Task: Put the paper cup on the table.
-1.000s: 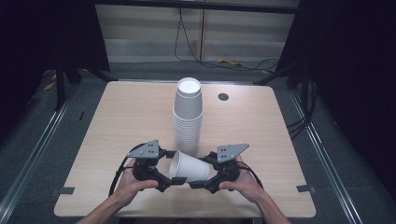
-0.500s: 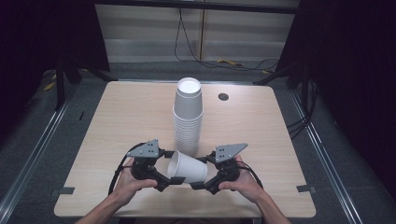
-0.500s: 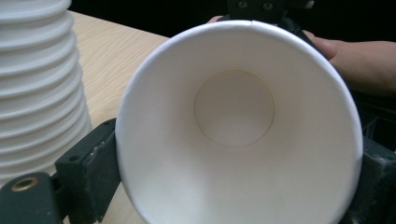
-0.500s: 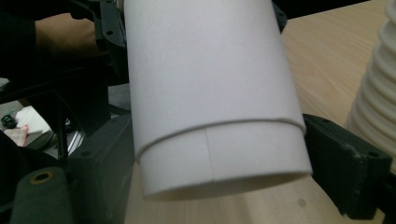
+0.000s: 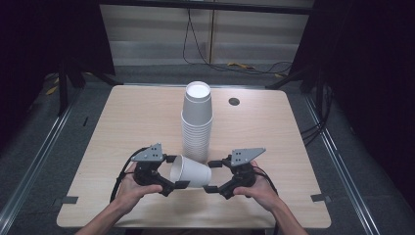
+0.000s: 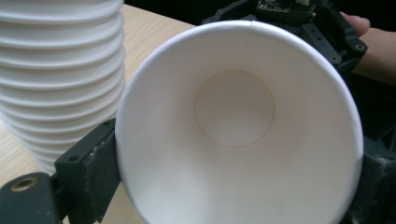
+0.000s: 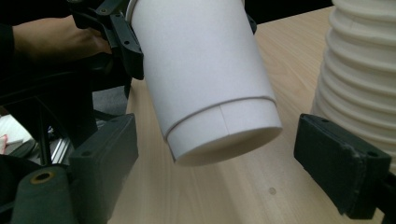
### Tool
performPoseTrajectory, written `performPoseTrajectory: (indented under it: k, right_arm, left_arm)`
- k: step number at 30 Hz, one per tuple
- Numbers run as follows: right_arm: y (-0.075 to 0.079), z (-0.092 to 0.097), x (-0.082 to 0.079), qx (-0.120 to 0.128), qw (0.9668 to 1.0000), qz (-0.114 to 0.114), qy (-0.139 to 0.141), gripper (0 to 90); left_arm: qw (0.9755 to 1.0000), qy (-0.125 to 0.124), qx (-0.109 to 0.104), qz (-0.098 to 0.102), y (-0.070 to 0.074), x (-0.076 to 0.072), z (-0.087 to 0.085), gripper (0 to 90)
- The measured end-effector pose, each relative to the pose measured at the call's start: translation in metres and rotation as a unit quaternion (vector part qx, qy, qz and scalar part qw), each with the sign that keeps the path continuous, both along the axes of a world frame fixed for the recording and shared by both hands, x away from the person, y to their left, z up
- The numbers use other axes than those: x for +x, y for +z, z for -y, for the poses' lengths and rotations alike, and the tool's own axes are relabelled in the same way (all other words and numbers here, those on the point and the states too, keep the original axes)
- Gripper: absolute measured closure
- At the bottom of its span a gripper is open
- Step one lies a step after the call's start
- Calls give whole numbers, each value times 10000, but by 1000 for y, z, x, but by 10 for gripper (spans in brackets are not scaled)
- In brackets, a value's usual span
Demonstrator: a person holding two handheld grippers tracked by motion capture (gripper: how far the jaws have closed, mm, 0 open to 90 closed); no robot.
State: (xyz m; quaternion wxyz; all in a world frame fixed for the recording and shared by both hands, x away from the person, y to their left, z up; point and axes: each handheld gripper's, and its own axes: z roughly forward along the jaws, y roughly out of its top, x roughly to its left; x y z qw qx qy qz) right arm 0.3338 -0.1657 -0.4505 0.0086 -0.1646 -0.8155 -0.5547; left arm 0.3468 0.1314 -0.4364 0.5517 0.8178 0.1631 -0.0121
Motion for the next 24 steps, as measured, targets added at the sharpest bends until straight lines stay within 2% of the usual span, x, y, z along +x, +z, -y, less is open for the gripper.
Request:
performPoseTrajectory:
  k: [3,5,15,18,19,21,24]
  right_arm:
    - [0,2,1,20,10000,4,-87,137]
    - [2,5,1,51,9998,24,-168,136]
    - [7,19,3,101,9980,148,-614,136]
    - [6,21,5,148,9970,175,-733,136]
    - [7,23,5,135,9966,163,-795,138]
    - [8,25,6,92,9943,278,-1027,138]
    - [10,29,5,137,9915,377,-1241,138]
  left_arm:
    - [9999,58,132,-78,1,3,-3,89]
    - [9996,111,263,-42,3,3,-5,89]
    - [9985,135,530,60,7,2,-12,89]
    - [9981,299,540,74,8,2,-15,90]
    - [9980,295,558,73,8,2,-17,90]
    - [9974,388,603,103,9,2,-21,90]
    - [9973,442,588,39,10,0,-26,91]
